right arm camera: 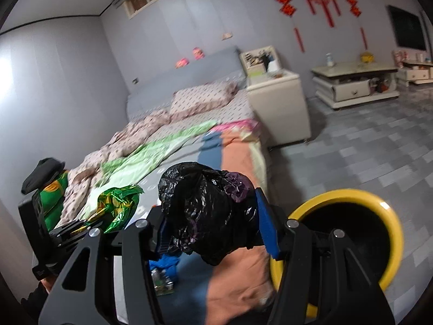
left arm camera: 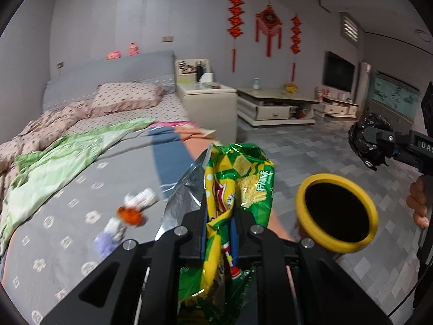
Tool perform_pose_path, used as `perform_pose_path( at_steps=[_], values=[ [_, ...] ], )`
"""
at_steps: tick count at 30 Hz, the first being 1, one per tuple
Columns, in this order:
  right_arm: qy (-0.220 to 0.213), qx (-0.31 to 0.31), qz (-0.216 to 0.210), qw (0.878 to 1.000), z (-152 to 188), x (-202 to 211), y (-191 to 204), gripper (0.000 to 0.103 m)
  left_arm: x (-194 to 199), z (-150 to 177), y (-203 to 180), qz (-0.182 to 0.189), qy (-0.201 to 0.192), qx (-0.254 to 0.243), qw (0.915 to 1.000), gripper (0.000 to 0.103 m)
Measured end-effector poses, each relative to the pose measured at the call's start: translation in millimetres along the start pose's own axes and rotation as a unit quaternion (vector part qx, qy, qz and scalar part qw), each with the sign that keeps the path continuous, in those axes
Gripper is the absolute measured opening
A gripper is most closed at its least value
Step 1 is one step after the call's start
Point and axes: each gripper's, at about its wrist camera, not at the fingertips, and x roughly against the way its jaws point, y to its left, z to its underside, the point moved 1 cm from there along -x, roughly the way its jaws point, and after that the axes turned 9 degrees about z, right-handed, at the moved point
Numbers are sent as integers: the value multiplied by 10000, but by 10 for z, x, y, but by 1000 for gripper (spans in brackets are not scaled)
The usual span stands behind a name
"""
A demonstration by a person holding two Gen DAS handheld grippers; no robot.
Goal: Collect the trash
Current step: 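Carry both to the yellow bin, open the left gripper while right holds bags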
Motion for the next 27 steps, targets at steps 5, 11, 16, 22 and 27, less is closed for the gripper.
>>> perform_pose_path(
  at_steps=[5, 11, 16, 22, 27],
  values=[
    [-249, -129, 328, 9991, -177, 145, -377, 52, -207, -199, -315, 242, -33, -209, 9995, 12],
    [-359, -497, 649, 9960, -283, 240, -899, 52, -606, -418, -715, 571, 77, -376, 9976, 12],
    [-386, -721, 988, 9917, -263, 279, -1313, 52, -1022, -495, -1037, 860, 288, -500, 9946, 12],
    [-249, -875, 1341, 9868, -136, 162, -1660, 53, -1578, -467, -1375, 1182, 626, -556, 9894, 12],
    [-60, -1089, 1567, 9816, 13, -20, -1948, 53, -1951, -335, -1549, 1389, 903, -502, 9849, 12]
  ],
)
